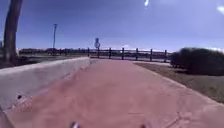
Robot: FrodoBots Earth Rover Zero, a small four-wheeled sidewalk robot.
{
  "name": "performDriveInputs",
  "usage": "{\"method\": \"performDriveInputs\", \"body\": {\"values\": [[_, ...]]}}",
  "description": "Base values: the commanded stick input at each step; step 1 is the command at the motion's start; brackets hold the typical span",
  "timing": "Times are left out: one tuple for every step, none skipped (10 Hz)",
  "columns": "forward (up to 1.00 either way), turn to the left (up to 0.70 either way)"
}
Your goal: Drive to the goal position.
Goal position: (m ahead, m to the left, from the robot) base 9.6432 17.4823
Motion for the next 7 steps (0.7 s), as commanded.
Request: {"method": "performDriveInputs", "body": {"values": [[1.0,0.0],[1.0,0.0],[1.0,0.0],[1.0,0.0],[1.0,0.0],[1.0,0.0],[1.0,0.0]]}}
